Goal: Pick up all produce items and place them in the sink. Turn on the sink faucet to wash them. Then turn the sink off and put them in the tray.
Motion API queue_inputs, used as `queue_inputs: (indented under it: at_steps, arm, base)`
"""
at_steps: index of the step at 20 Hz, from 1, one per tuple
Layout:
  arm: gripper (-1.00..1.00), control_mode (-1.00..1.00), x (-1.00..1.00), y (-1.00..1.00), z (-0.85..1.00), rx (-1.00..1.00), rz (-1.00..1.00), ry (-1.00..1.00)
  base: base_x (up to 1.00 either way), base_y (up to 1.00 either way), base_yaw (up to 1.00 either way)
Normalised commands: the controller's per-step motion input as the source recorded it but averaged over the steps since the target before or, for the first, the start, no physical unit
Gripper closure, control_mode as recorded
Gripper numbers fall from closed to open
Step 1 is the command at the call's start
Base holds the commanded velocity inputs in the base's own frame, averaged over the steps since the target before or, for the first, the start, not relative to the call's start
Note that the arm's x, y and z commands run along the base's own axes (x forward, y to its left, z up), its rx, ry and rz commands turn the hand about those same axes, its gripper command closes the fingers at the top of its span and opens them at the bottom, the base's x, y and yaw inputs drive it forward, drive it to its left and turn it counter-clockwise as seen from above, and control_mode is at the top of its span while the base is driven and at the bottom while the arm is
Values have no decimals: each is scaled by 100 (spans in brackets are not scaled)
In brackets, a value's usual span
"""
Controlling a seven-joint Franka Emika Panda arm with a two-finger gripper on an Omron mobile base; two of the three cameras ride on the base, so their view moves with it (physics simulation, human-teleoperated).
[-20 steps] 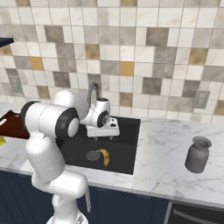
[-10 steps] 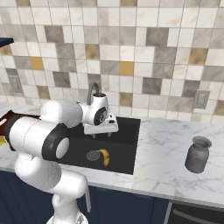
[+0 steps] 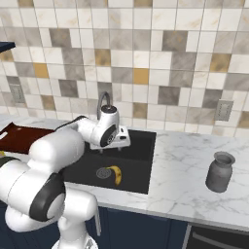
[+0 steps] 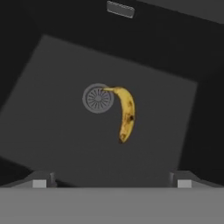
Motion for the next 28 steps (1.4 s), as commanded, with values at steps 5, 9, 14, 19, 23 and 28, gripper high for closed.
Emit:
queue_inputs:
  at_steps: [5,9,14,19,23,28]
  arm:
    - [-100,-100,-18,0,46,5,3,-15]
    - [-100,-100,-5,1,50,3,1,-12]
    - [-100,-100,-11,0,44,5,0,-15]
    - [-100,-100,-20,0,14,7,1,-23]
    - [-100,-100,-8,0,5,10,0,-23]
    - [-100,-100,0,0,3,2,0,-15]
  base:
    - [0,0,0]
    - [0,0,0]
    - [0,0,0]
    - [0,0,0]
    - [0,0,0]
    - [0,0,0]
